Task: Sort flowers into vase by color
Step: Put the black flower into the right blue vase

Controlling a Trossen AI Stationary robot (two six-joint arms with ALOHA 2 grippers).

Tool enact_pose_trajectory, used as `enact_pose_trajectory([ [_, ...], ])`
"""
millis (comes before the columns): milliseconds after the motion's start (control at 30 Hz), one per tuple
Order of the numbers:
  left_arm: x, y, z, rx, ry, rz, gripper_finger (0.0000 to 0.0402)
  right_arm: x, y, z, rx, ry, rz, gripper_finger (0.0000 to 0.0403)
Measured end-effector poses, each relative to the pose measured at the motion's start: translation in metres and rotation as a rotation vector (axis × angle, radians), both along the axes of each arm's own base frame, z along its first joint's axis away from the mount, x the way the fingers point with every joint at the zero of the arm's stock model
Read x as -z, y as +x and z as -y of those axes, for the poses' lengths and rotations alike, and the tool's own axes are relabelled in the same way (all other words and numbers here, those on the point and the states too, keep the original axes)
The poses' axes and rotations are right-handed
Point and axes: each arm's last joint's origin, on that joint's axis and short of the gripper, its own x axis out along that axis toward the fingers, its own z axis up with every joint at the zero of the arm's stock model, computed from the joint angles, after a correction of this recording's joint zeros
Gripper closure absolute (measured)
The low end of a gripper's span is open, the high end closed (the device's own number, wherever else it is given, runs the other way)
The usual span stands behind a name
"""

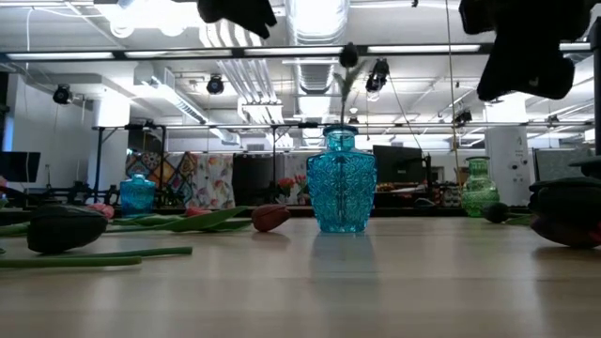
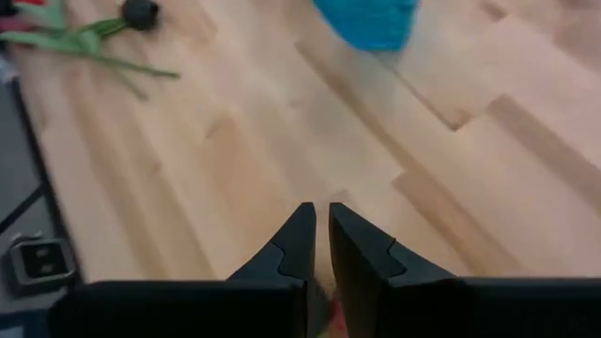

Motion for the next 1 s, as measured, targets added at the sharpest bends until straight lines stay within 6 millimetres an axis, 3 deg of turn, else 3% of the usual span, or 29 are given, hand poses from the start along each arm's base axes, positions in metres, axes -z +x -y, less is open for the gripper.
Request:
enact_pose_trajectory([
  [167,0.0,-0.008,0.041,0.001,-0.047,0.037,0.0247,0.004,0.001,-0.029,-0.082,0.058,0.056,0.0376],
  [300,-0.001,-0.013,0.068,0.012,-0.075,0.094,0.0249,0.021,0.001,-0.049,-0.01,0.171,-0.018,0.0375],
  [400,-0.004,-0.006,0.078,-0.003,-0.053,0.192,0.0249,0.037,0.008,-0.055,0.048,0.207,-0.078,0.036],
  [500,-0.005,0.007,0.082,0.03,-0.021,0.259,0.0249,0.043,0.022,-0.059,-0.006,0.325,-0.137,0.0331],
  [600,-0.003,0.015,0.085,0.059,0.006,0.279,0.0249,0.027,0.036,-0.069,-0.082,0.339,-0.103,0.0298],
  [733,0.001,0.017,0.093,0.09,0.018,0.272,0.0249,0.005,0.044,-0.076,-0.119,0.206,-0.15,0.0271],
  [867,-0.006,0.0,0.111,0.18,0.035,0.264,0.0249,-0.016,0.04,-0.074,-0.121,0.088,-0.41,0.0266],
  [1000,-0.013,-0.022,0.123,0.252,0.047,0.241,0.0249,-0.032,0.047,-0.078,-0.119,0.068,-0.459,0.0266],
])
